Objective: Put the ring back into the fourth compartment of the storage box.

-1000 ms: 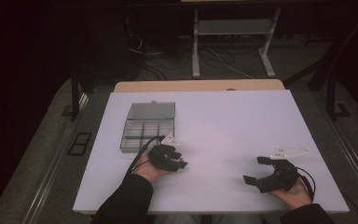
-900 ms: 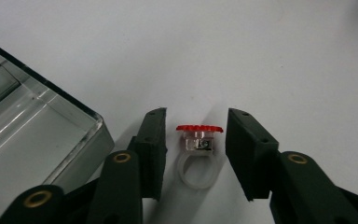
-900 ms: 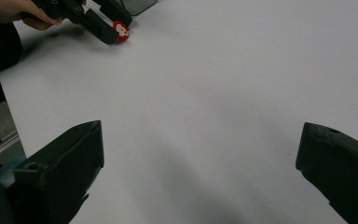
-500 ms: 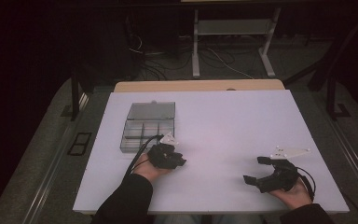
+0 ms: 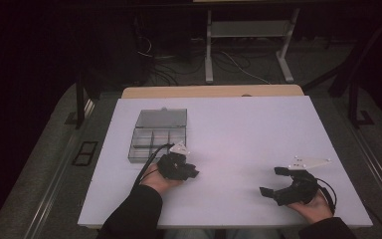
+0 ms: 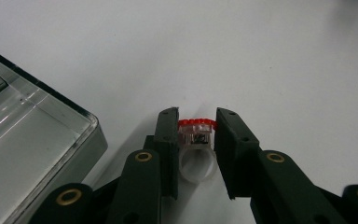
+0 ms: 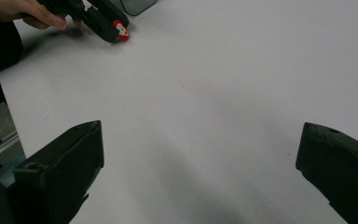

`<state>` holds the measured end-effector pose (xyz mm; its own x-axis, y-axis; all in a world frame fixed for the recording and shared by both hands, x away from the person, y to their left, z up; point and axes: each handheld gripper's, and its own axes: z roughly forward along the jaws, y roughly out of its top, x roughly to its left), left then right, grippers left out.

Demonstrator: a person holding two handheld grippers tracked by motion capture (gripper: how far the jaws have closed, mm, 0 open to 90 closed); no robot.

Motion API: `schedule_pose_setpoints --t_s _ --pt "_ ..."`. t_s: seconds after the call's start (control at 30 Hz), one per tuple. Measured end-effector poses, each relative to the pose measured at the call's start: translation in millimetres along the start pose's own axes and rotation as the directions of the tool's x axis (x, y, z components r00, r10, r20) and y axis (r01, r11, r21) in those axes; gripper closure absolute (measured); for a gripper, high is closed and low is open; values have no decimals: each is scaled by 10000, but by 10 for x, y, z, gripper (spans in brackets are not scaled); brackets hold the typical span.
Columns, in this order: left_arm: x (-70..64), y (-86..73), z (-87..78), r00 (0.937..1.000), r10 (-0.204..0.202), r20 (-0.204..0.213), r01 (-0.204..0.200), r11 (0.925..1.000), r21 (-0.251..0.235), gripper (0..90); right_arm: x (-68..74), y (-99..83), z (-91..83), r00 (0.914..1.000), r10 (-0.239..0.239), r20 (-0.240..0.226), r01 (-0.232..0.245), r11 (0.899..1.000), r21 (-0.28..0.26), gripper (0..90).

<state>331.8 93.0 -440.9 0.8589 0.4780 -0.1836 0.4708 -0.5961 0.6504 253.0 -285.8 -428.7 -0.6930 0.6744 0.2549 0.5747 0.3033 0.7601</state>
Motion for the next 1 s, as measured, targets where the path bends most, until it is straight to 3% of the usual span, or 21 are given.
schedule_pose_setpoints --t_s 0.5,1.0 --pt "-27 99 -148 9994 212 259 -206 9995 -235 700 0 0 2 10000 -13 -2 13 10000 12 2" --pt "3 251 -409 9991 300 297 -279 9972 -700 701 1 -2 -2 10000 -25 -14 25 10000 -19 3"
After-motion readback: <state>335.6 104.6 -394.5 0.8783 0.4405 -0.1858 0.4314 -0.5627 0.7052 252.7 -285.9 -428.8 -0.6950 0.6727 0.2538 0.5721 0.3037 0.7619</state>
